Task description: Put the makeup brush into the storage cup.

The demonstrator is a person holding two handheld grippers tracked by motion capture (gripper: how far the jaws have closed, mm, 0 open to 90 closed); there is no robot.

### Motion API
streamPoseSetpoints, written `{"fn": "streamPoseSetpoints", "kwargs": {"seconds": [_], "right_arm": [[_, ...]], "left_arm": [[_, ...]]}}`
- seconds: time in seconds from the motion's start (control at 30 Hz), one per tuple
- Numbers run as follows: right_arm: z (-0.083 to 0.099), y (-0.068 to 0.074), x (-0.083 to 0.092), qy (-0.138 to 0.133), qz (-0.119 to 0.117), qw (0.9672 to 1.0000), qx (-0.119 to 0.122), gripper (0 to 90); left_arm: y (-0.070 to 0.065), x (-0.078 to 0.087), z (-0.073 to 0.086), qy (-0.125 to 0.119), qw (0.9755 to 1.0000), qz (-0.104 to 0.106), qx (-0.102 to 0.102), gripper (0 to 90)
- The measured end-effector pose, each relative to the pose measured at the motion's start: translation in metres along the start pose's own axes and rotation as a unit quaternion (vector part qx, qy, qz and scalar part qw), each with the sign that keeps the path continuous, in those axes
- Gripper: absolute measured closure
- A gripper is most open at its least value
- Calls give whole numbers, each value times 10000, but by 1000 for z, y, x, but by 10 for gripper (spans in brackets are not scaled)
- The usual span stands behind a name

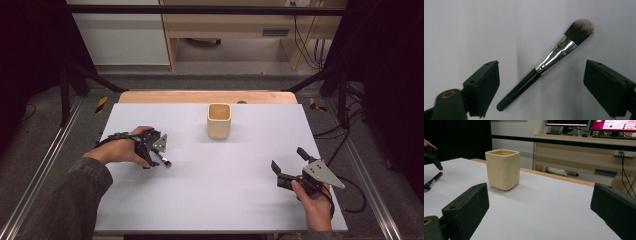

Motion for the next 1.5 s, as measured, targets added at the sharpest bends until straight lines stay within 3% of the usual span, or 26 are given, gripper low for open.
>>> {"fn": "streamPoseSetpoints", "kwargs": {"seconds": [0.23, 0.27, 0.5, 0.87, 1.5], "right_arm": [[0, 1, 0, -16, -15, 10000, 15, 23], [0, 0, 0, -16, -15, 10000, 16, 23], [0, 0, -1, 8, -32, 10000, 23, 24], [0, 1, -1, 19, -34, 10000, 28, 24], [1, 1, -1, 35, -17, 10000, 46, 24]], "left_arm": [[-1, -2, -3, 19, 10000, 29, -77, 186], [-2, -3, -3, -2, 10000, 58, -77, 229], [-3, -7, -5, 43, 9996, 120, -236, 309], [-4, -8, -8, 40, 9996, 182, -224, 428], [-7, -7, -10, 135, 9994, 256, -203, 505]]}}
Point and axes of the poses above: each handheld gripper's, and its own axes: x roughly backward along the jaws, z roughly out of its underside, y roughly to its left, the point moved 6 cm from there along -x, roughly forward along the jaws, and after that the axes turned 5 degrees about y, right-handed, at the moved point
